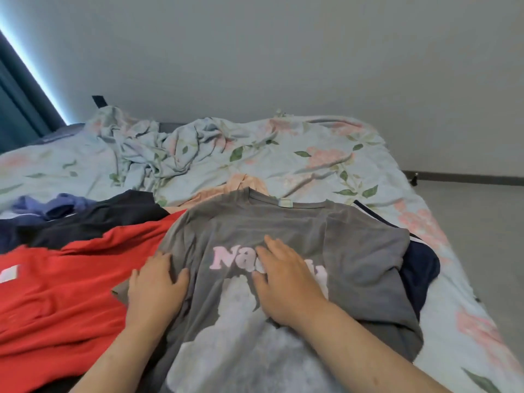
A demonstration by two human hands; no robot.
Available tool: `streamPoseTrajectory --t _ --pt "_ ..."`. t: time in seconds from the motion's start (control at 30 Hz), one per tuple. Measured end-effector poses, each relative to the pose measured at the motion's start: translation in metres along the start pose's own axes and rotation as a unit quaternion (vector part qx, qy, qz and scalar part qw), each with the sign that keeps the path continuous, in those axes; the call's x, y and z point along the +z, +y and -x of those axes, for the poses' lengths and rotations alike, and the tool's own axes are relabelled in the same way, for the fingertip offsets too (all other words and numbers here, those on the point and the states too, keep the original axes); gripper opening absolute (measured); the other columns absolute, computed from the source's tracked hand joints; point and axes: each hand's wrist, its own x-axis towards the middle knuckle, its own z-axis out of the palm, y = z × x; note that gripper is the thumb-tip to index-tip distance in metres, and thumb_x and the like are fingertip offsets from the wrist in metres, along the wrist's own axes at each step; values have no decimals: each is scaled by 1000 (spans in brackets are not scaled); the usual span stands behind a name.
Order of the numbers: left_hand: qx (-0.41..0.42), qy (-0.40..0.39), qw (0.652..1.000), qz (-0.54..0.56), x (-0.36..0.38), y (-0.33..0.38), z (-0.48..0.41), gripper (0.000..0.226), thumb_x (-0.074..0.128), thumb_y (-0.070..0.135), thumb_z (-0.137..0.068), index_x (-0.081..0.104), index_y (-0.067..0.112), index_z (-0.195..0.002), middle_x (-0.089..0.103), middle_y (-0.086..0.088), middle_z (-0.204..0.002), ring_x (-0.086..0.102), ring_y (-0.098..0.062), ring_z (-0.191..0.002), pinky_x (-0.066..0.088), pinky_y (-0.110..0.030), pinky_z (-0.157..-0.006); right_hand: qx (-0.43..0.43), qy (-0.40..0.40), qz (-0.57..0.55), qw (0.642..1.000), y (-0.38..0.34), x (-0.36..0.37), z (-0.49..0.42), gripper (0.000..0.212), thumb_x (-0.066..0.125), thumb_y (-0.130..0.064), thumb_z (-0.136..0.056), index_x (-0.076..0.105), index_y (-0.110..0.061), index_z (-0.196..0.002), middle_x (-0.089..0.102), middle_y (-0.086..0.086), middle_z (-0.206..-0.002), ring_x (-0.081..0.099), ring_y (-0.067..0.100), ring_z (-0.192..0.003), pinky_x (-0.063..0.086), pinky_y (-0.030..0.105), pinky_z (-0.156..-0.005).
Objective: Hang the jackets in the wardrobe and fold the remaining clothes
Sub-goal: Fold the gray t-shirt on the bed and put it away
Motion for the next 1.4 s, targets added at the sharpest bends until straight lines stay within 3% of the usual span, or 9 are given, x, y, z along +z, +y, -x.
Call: streamPoseTrajectory --t 0.27,0.47,0.6,0.77,0.93,1.07,1.17,1.23,1.4 --pt "-15 57 961 270 11 -25 -9 35 63 1 -90 62 1 -125 59 -15 -134 52 -28 -127 32 -34 -113 3 -1 91 996 -42 76 -40 68 11 -56 -94 16 -28 -156 9 1 -166 2 20 -153 -3 43 -123" --pt "-113 -50 985 -120 -30 -50 -21 44 59 62 -78 59 22 -95 64 -4 -101 60 -32 -103 42 -39 -80 7 25 87 996 -40 81 -39 72 6 -57 -90 21 -30 -156 16 -1 -165 8 18 -152 -1 38 -122" --pt "-105 -71 982 140 -50 -62 -40 22 69 15 -82 53 14 -67 57 1 -60 54 -21 -59 43 -30 -57 10 28 95 995 -41 81 -38 74 3 -58 -89 20 -32 -156 15 -4 -165 7 15 -152 -3 35 -121" --pt "-207 37 860 465 -86 -75 -100 24 56 -8 -88 60 10 -73 58 -13 -68 57 -23 -66 49 -33 -62 15 31 100 994 -42 81 -37 75 0 -58 -87 17 -33 -156 11 -6 -165 3 11 -152 -6 33 -121" --pt "-281 101 720 627 -88 -89 -115 13 67 5 -89 57 10 -82 58 -7 -74 57 -16 -59 48 -30 -57 20 26 92 995 -44 77 -37 64 15 -53 -95 19 -33 -156 11 -6 -165 4 11 -152 -6 33 -122" --pt "-173 166 862 446 -69 -93 -60 39 77 43 -65 50 19 -49 40 7 -50 33 -10 -47 27 -23 -45 23 31 89 995 -46 77 -36 69 10 -55 -91 20 -33 -156 11 -7 -165 4 11 -152 -8 31 -121" --pt "-171 80 926 326 -60 -98 -48 32 85 37 -66 65 12 -67 61 7 -60 56 -13 -57 39 -27 -53 19 37 80 996 -45 78 -37 70 11 -55 -91 23 -32 -155 15 -6 -165 6 12 -152 -7 31 -120" --pt "-199 47 924 324 -61 -96 -57 26 82 17 -76 67 6 -93 66 -2 -82 61 -22 -78 44 -30 -64 15 37 89 995 -43 78 -37 68 13 -55 -92 23 -31 -155 15 -5 -165 6 12 -152 -6 31 -120" --pt "-214 94 811 537 -97 -74 -87 61 66 -8 -83 49 10 -139 60 -10 -122 60 -20 -98 50 -34 -89 15 42 70 996 -42 79 -37 72 9 -58 -89 21 -33 -156 13 -8 -165 4 9 -151 -9 29 -119"
